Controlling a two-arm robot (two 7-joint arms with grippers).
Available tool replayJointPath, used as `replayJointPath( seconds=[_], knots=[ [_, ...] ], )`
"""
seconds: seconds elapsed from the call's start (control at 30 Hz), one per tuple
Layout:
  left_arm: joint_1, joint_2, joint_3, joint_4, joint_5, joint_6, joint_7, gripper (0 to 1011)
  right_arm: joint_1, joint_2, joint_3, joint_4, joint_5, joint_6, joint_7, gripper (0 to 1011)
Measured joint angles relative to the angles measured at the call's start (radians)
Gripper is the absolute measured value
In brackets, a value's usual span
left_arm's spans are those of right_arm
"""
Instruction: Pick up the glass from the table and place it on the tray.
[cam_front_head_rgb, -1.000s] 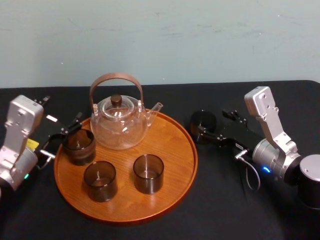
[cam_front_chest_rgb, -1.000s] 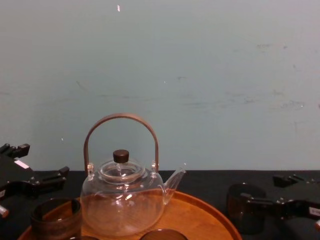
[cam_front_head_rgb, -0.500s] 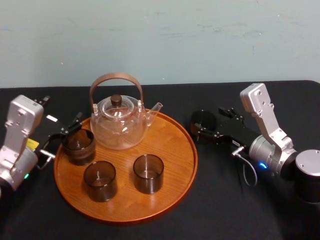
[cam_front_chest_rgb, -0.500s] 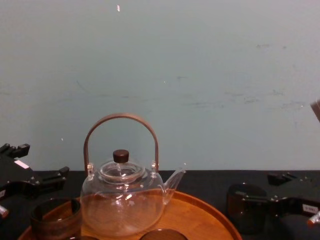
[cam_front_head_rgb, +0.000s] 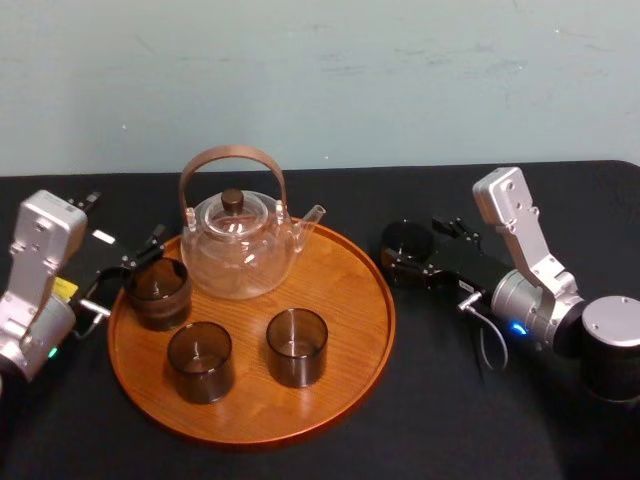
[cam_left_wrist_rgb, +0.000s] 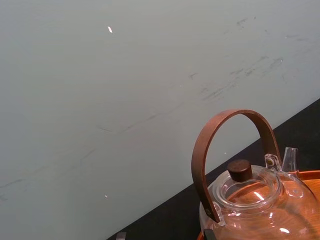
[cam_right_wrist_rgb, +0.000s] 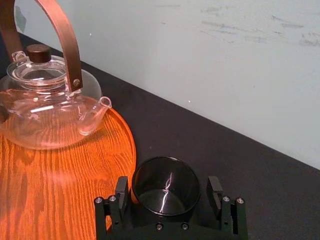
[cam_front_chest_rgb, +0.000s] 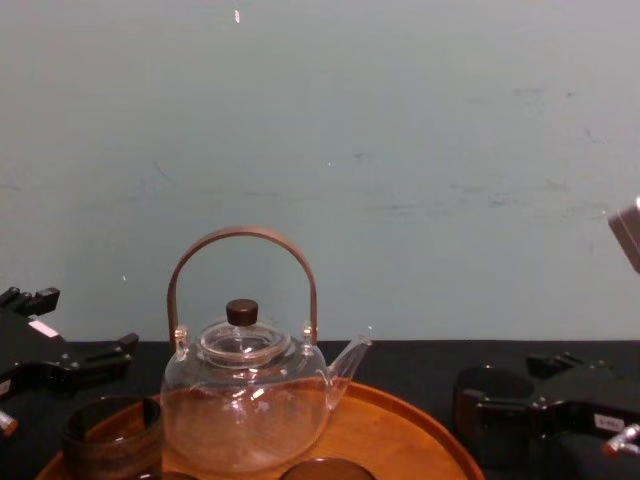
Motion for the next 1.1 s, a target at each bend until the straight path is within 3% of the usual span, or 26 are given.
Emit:
replayJointPath(
  seconds=[1.1],
  knots=[
    [0.000, 0.000, 0.000, 0.000, 0.000, 0.000, 0.000, 1001, 0.027, -0.014, -0.014, 0.061, 0.007, -0.014, 0.011, 1002]
  ],
)
